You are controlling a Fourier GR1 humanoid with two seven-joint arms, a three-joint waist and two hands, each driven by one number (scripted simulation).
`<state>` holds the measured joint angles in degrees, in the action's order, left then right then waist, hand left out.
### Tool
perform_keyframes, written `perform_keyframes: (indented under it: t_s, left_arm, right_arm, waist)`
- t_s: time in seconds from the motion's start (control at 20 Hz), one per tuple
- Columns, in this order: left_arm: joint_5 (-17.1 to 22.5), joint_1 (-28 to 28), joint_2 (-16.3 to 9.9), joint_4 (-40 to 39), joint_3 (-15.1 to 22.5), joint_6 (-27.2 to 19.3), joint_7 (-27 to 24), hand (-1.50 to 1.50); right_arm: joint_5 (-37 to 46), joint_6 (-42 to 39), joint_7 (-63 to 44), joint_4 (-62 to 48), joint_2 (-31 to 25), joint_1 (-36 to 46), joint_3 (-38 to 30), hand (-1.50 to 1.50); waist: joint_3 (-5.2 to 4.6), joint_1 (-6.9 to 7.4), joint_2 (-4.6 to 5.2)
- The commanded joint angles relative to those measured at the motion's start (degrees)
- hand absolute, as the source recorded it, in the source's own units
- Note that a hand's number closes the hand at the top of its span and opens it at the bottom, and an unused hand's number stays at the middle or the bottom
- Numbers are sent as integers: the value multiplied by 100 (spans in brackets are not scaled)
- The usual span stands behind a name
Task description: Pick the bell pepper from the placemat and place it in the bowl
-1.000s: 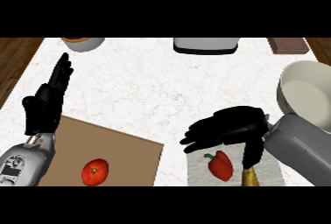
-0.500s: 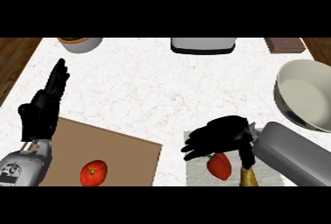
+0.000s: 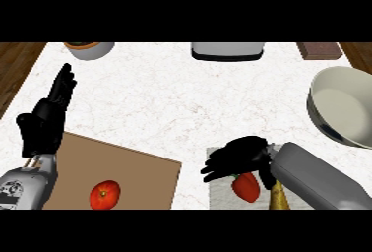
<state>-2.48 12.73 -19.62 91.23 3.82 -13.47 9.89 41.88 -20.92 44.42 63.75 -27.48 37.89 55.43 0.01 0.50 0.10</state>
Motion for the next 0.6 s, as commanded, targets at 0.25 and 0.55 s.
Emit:
perform_keyframes:
  t_s: [0.25,0.55]
  left_arm:
    - [-318,45,285,-62,39,7,17,0]
    - [-285,-183,327,97,-139,98,-29,0]
  right_arm:
    - [896,321,591,-773,667,-206,96,150]
    - [1088,563,832,-324,626,-549,-120,150]
  waist:
    - [0,-5,0]
    - [-1,-44,-17]
